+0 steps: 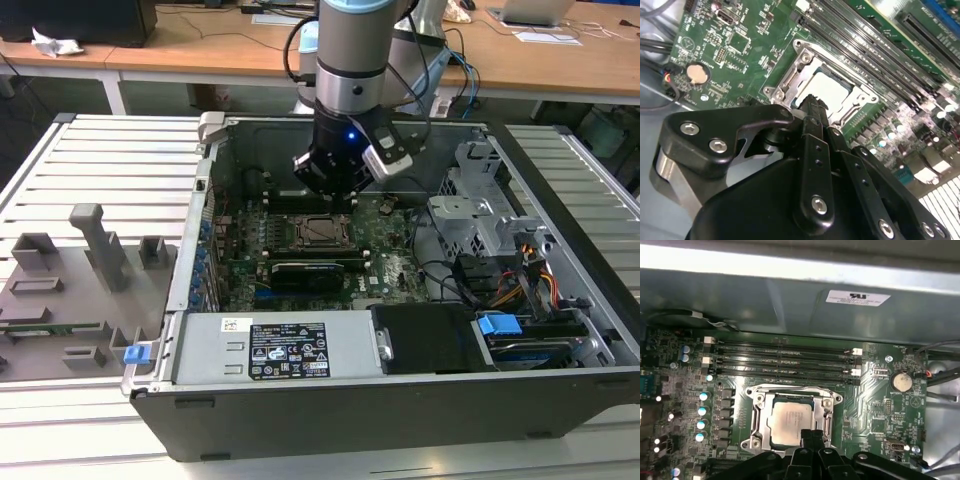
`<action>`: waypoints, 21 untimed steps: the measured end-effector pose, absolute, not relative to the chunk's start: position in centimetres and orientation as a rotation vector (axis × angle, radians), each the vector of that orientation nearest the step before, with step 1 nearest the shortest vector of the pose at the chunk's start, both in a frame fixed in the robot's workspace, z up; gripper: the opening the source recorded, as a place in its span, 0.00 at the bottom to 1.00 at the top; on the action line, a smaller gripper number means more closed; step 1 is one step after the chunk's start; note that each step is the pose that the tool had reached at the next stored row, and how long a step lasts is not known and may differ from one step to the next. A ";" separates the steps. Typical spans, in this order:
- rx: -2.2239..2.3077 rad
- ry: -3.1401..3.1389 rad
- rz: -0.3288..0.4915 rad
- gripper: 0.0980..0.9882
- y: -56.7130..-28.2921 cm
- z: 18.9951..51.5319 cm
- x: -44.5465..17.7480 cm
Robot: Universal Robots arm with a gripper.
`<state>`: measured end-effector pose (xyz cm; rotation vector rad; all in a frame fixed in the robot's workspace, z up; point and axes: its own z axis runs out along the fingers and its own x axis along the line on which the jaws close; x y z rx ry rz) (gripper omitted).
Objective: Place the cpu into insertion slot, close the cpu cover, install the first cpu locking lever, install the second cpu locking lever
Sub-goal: 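Install the second cpu locking lever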
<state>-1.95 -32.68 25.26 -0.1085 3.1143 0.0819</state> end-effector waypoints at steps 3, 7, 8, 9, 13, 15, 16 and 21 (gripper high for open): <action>-0.109 3.114 0.082 0.01 -32.7 25.8 -2.0; -0.109 3.114 0.082 0.01 -33.0 25.8 -2.0; -0.109 3.114 0.082 0.01 -33.1 25.8 -2.0; -0.108 3.114 0.082 0.01 -33.3 25.8 -2.0; -0.109 3.114 0.082 0.01 -33.8 25.8 -2.0; -0.109 3.114 0.082 0.01 -34.0 25.8 -2.0; -0.109 3.114 0.082 0.01 -34.1 25.8 -2.0; -0.109 3.115 0.082 0.01 -34.5 25.8 -2.0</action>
